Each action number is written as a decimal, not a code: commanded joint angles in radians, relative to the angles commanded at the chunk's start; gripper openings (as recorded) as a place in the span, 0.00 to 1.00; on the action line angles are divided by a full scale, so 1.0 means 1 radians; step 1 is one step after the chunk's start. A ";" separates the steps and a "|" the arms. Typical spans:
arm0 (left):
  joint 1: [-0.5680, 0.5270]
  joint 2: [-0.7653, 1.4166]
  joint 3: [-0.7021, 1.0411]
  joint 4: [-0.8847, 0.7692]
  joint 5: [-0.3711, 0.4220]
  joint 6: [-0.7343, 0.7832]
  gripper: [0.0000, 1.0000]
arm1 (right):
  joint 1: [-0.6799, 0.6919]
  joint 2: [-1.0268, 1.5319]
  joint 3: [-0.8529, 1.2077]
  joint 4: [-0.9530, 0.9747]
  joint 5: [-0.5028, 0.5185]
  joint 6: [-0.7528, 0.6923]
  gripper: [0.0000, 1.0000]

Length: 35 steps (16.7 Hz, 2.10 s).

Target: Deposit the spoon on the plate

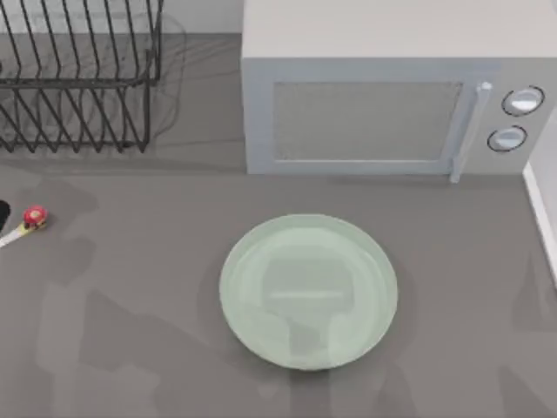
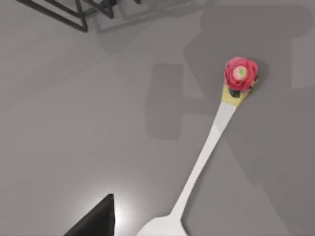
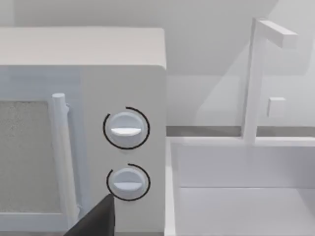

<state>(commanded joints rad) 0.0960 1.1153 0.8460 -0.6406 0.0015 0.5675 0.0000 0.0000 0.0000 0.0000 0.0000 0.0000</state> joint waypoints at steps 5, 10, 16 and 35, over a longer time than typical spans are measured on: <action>0.035 0.470 0.338 -0.264 0.004 0.232 1.00 | 0.000 0.000 0.000 0.000 0.000 0.000 1.00; 0.059 0.758 0.584 -0.432 0.005 0.393 1.00 | 0.000 0.000 0.000 0.000 0.000 0.000 1.00; 0.066 0.841 0.656 -0.474 0.004 0.437 1.00 | 0.000 0.000 0.000 0.000 0.000 0.000 1.00; 0.067 0.987 0.446 -0.118 0.005 0.440 0.85 | 0.000 0.000 0.000 0.000 0.000 0.000 1.00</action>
<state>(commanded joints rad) 0.1630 2.1023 1.2924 -0.7581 0.0066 1.0077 0.0000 0.0000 0.0000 0.0000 0.0000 0.0000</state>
